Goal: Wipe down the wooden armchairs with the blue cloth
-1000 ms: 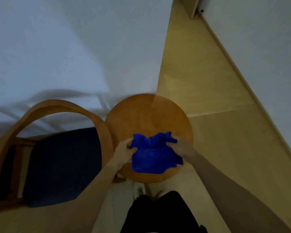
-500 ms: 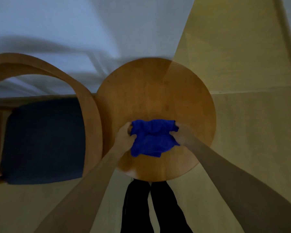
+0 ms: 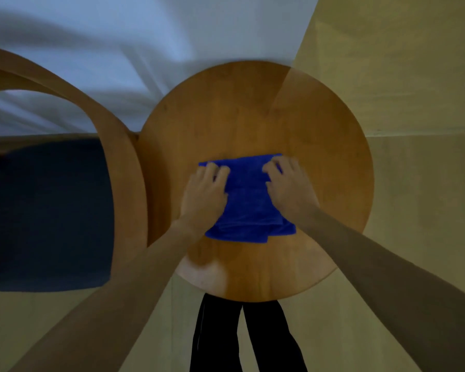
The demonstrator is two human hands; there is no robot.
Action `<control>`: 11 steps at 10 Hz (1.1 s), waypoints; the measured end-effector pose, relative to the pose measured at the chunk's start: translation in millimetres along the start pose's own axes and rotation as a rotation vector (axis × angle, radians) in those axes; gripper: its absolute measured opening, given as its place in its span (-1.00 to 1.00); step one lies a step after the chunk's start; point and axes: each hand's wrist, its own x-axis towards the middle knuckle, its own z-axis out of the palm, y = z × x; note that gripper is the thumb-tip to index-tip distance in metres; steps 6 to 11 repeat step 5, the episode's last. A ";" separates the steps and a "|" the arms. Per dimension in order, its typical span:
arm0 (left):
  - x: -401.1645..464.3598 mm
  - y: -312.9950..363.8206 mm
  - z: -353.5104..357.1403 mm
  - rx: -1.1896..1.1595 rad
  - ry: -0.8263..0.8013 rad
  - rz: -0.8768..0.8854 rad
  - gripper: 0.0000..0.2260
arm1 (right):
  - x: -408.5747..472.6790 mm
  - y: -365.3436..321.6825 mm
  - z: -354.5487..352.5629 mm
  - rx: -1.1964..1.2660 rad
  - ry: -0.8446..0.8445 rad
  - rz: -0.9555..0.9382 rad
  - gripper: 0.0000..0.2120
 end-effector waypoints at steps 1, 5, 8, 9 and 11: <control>-6.9 -3.9 25.5 -0.054 -0.333 0.087 -0.16 | -2.4 2.2 20.5 0.105 -0.288 -0.087 -0.24; -0.5 19.1 -59.1 0.075 -0.421 0.030 -0.26 | -2.7 -17.5 -68.1 -0.040 -0.487 -0.040 0.14; -0.5 19.1 -59.1 0.075 -0.421 0.030 -0.26 | -2.7 -17.5 -68.1 -0.040 -0.487 -0.040 0.14; -0.5 19.1 -59.1 0.075 -0.421 0.030 -0.26 | -2.7 -17.5 -68.1 -0.040 -0.487 -0.040 0.14; -0.5 19.1 -59.1 0.075 -0.421 0.030 -0.26 | -2.7 -17.5 -68.1 -0.040 -0.487 -0.040 0.14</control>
